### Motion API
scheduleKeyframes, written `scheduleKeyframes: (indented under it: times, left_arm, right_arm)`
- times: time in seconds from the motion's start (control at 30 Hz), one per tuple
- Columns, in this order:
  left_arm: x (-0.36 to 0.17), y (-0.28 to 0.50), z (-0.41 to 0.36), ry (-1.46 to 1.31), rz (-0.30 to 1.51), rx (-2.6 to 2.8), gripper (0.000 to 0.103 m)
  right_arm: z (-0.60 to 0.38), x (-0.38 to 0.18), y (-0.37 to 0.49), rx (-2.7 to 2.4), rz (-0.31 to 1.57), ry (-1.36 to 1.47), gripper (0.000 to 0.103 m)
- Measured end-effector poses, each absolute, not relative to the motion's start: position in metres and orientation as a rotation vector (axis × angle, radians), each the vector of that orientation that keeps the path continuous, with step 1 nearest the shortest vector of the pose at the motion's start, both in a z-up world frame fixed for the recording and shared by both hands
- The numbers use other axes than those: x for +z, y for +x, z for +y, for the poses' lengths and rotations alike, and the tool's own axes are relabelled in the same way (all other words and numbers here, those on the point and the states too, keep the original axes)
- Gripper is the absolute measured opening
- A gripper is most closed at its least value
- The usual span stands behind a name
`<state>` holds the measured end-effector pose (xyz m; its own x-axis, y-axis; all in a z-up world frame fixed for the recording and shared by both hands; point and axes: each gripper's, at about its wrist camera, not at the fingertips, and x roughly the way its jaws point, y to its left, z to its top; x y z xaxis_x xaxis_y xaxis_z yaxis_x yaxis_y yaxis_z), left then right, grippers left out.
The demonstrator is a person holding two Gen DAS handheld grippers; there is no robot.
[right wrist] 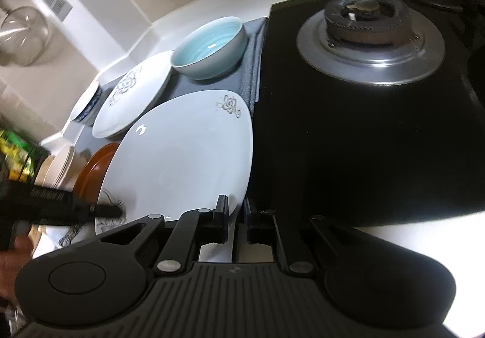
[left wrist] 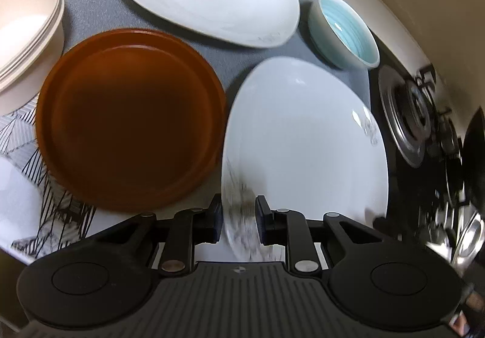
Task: Organize plates and bowls
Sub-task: 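Move both grippers to the floral white plate rim and close on it, then lift the floral white plate with both grippers toward the other white plate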
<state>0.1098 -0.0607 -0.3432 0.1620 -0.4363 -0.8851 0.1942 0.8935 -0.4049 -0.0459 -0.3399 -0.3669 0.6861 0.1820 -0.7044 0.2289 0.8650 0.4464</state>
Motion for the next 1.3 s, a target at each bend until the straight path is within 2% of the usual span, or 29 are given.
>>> scheduleKeyframes:
  times: [0.4,0.47,0.5,0.53,0.6,0.7,0.8,0.9,1.07,1.3]
  left_arm:
    - [-0.336,0.121,-0.088,-0.088,1.313,-0.472,0.027]
    - [-0.342,0.124,-0.090,-0.105,1.324,-0.476,0.037]
    - [-0.343,0.126,-0.092,-0.113,1.318,-0.490,0.045]
    - [-0.344,0.125,-0.094,-0.121,1.311,-0.492,0.052]
    - [-0.342,0.121,-0.100,-0.096,1.300,-0.458,0.050]
    - [-0.333,0.105,-0.109,0.003,1.270,-0.406,0.044]
    - [-0.324,0.098,-0.097,-0.019,1.257,-0.393,0.037]
    - [-0.321,0.098,-0.092,-0.104,1.286,-0.397,0.034]
    - [-0.325,0.097,-0.101,-0.061,1.301,-0.359,0.033]
    - [-0.320,0.103,-0.092,-0.108,1.289,-0.393,0.026]
  right_arm:
    - [-0.356,-0.366,-0.029,0.021,0.826,0.544,0.015]
    - [-0.363,-0.372,-0.028,0.043,0.842,0.583,0.015]
    - [-0.364,-0.374,-0.025,0.057,0.848,0.594,0.015]
    - [-0.363,-0.376,-0.022,0.070,0.852,0.589,0.020]
    - [-0.356,-0.373,-0.019,0.089,0.836,0.541,0.030]
    - [-0.348,-0.368,-0.021,0.062,0.837,0.484,0.027]
    - [-0.357,-0.361,-0.032,0.054,0.801,0.519,0.014]
    - [-0.364,-0.357,-0.041,0.063,0.797,0.554,0.014]
    - [-0.362,-0.358,-0.046,0.066,0.810,0.542,0.014]
    - [-0.369,-0.359,-0.050,0.051,0.800,0.615,0.015]
